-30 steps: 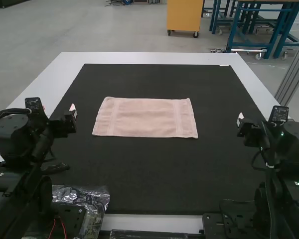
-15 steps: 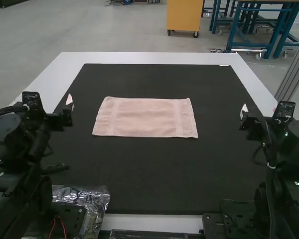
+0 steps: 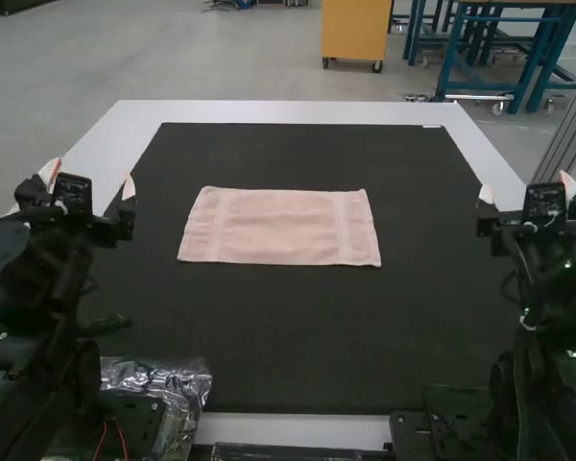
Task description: Fold the towel.
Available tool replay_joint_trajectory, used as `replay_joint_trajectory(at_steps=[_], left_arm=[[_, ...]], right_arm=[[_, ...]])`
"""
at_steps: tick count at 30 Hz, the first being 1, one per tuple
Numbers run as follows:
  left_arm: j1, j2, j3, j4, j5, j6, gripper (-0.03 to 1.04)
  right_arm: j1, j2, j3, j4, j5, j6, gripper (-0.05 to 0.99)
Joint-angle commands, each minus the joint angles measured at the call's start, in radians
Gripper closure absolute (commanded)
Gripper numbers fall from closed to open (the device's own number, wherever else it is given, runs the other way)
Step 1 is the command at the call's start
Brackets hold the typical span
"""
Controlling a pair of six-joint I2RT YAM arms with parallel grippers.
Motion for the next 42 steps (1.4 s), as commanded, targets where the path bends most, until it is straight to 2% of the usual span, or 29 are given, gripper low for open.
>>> replay_joint_trajectory(at_steps=[1,7,10,16,19,21,22,24,25,27,31,35,38,40,42], left_arm=[[-0.001,0.000,0.016,0.037,-0.002,0.030,0.05],[-0.006,0.050,0.159,-0.019,-0.043,0.018,0.05],[-0.007,0.149,0.231,-0.010,-0.045,-0.014,0.05],[-0.007,0.481,0.416,-0.050,-0.025,-0.172,0.05],[-0.004,0.676,0.518,-0.105,0.014,-0.232,0.05],[0.001,0.796,0.574,-0.127,0.054,-0.318,0.05],[0.002,0.848,0.596,-0.139,0.087,-0.342,0.05],[0.008,0.948,0.625,-0.147,0.100,-0.355,0.05],[0.010,0.991,0.634,-0.148,0.113,-0.370,0.05],[0.014,1.067,0.643,-0.145,0.140,-0.402,0.05],[0.013,1.207,0.646,-0.144,0.181,-0.413,0.05],[0.016,1.337,0.646,-0.121,0.210,-0.451,0.05],[0.020,1.416,0.653,-0.088,0.215,-0.479,0.05],[0.022,1.463,0.665,-0.068,0.216,-0.500,0.05],[0.019,1.503,0.685,-0.061,0.232,-0.502,0.05]], right_arm=[[-0.013,-0.002,0.046,0.020,-0.010,-0.046,0.03],[-0.014,0.212,0.262,-0.003,-0.013,0.103,0.03],[-0.016,0.400,0.385,-0.017,-0.016,0.184,0.03],[-0.016,0.715,0.590,-0.144,-0.099,0.391,0.03],[-0.014,0.836,0.638,-0.190,-0.151,0.445,0.03],[-0.008,0.919,0.658,-0.247,-0.193,0.458,0.03],[-0.007,0.960,0.664,-0.270,-0.217,0.472,0.03],[-0.005,1.032,0.664,-0.291,-0.282,0.489,0.03],[-0.002,1.072,0.664,-0.302,-0.289,0.494,0.03],[0.004,1.132,0.663,-0.310,-0.289,0.503,0.03],[0.030,1.229,0.663,-0.302,-0.283,0.508,0.03],[0.076,1.322,0.659,-0.253,-0.259,0.508,0.03],[0.122,1.400,0.661,-0.195,-0.216,0.508,0.03],[0.151,1.454,0.669,-0.164,-0.208,0.508,0.03],[0.174,1.502,0.681,-0.142,-0.207,0.508,0.03]])
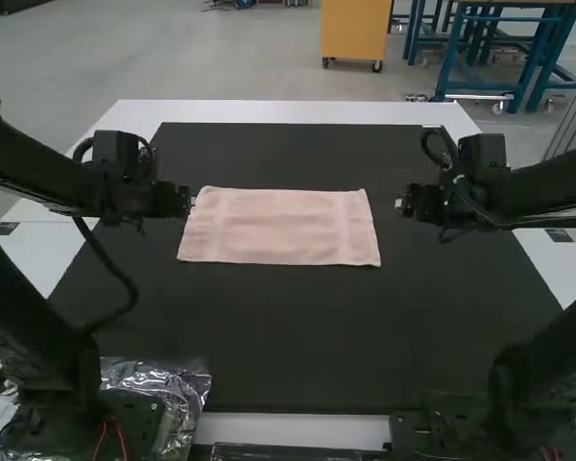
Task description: Fold the towel.
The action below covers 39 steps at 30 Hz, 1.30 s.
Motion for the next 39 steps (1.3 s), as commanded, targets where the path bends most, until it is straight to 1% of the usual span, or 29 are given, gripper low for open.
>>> replay_joint_trajectory(at_steps=[1,3,4,6,9,12,17,30,39], left_arm=[[0.006,0.045,0.063,0.020,0.035,-0.038,0.05],[0.007,0.083,0.086,0.023,0.049,-0.038,0.05],[0.007,0.102,0.097,0.024,0.064,-0.040,0.05],[0.006,0.145,0.120,0.027,0.065,-0.040,0.05],[0.009,0.203,0.146,0.055,0.061,-0.040,0.05],[0.004,0.260,0.163,0.093,0.058,-0.040,0.05],[-0.001,0.344,0.203,0.121,0.049,-0.033,0.05],[0.006,0.477,0.324,0.164,0.039,-0.035,0.05],[0.009,0.573,0.378,0.169,0.038,-0.035,0.05]], right_arm=[[0.041,0.065,0.040,0.034,0.026,0.009,0.03],[0.055,0.100,0.051,0.061,0.043,0.009,0.03],[0.059,0.117,0.056,0.078,0.045,0.009,0.03],[0.068,0.143,0.068,0.109,0.045,0.009,0.03],[0.082,0.180,0.090,0.150,0.051,0.004,0.03],[0.097,0.223,0.128,0.157,0.049,-0.006,0.03],[0.114,0.309,0.198,0.160,0.043,-0.020,0.03],[0.122,0.524,0.349,0.186,0.045,-0.039,0.03],[0.145,0.631,0.439,0.186,0.045,-0.065,0.03]])
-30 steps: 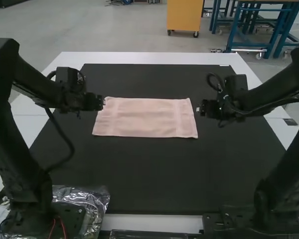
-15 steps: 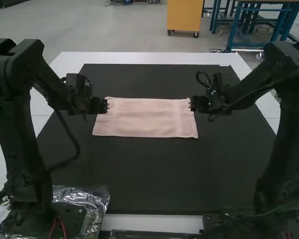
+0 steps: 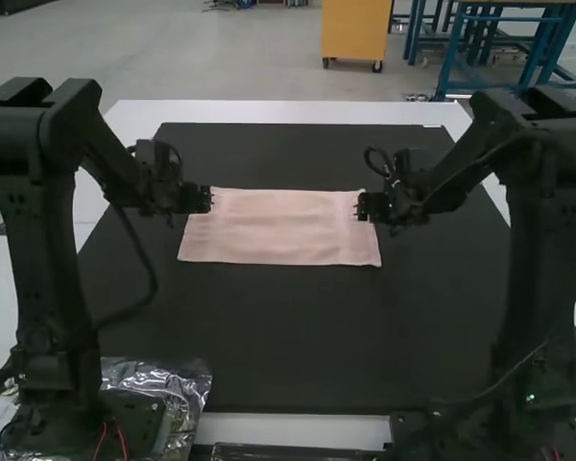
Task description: Fold the towel.
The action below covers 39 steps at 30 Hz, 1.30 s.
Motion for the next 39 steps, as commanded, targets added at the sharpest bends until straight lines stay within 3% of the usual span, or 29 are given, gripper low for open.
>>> replay_joint_trajectory(at_steps=[1,8,18,19,21,23,24,25,39], left_arm=[[0.008,0.029,0.033,0.013,-0.005,-0.002,0.05],[0.006,0.085,0.069,0.024,-0.013,0.007,0.05],[0.008,0.145,0.112,0.033,-0.041,0.061,0.09],[0.008,0.150,0.115,0.035,-0.042,0.067,0.13],[0.006,0.157,0.119,0.035,-0.042,0.088,0.28],[0.003,0.165,0.119,0.035,-0.042,0.104,0.66],[0.006,0.168,0.119,0.035,-0.042,0.105,0.88],[0.006,0.170,0.119,0.036,-0.042,0.107,1.00],[0.003,0.073,0.121,0.038,0.018,0.111,0.99]], right_arm=[[0.022,0.024,0.052,0.011,0.011,-0.018,0.03],[0.019,0.088,0.120,-0.002,0.009,-0.044,0.03],[0.019,0.155,0.178,-0.011,0.008,-0.048,0.04],[0.019,0.160,0.186,-0.020,0.006,-0.052,0.12],[0.020,0.165,0.190,-0.029,0.003,-0.062,0.45],[0.014,0.165,0.190,-0.028,-0.014,-0.062,0.92],[0.011,0.165,0.189,-0.026,-0.025,-0.059,0.95],[0.008,0.165,0.187,-0.028,-0.029,-0.056,0.96],[-0.067,0.070,0.186,-0.069,-0.083,-0.029,0.96]])
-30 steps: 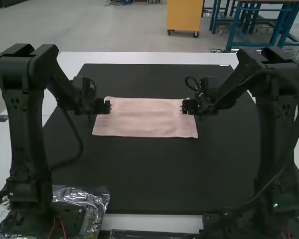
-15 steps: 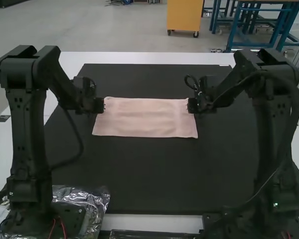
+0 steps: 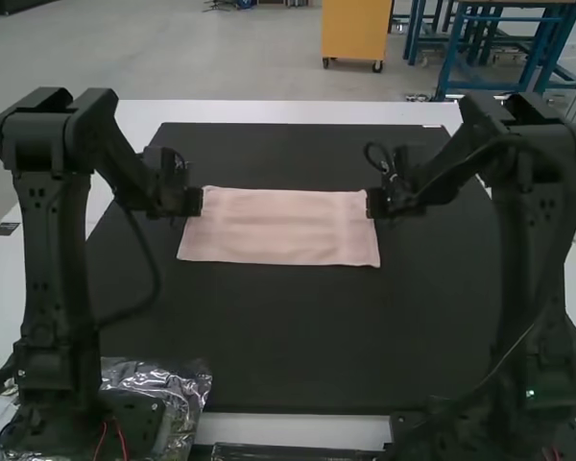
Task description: Fold the towel.
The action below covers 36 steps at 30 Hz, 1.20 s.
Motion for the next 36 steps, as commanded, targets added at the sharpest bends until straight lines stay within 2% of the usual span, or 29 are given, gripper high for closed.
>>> replay_joint_trajectory(at_steps=[1,5,10,19,26,32,36], left_arm=[[-0.004,-0.064,0.016,-0.002,0.030,0.012,0.99],[0.000,-0.107,0.011,-0.044,0.043,0.015,0.99],[0.002,-0.161,-0.001,-0.108,0.063,0.028,0.99],[0.002,-0.271,-0.075,-0.156,0.069,0.057,0.99],[0.002,-0.388,-0.150,-0.188,0.069,0.103,0.99],[0.019,-0.477,-0.220,-0.206,0.066,0.117,0.99],[0.036,-0.530,-0.268,-0.249,0.065,0.132,0.99]], right_arm=[[-0.024,-0.074,0.003,-0.026,-0.008,0.011,0.96],[-0.024,-0.120,-0.008,-0.073,-0.036,0.017,0.96],[-0.032,-0.189,-0.049,-0.076,-0.045,0.029,0.96],[-0.032,-0.296,-0.132,-0.107,-0.057,0.041,0.96],[-0.032,-0.405,-0.233,-0.112,-0.059,0.052,0.96],[-0.032,-0.469,-0.310,-0.135,-0.070,0.063,0.96],[-0.032,-0.514,-0.358,-0.155,-0.091,0.077,0.96]])
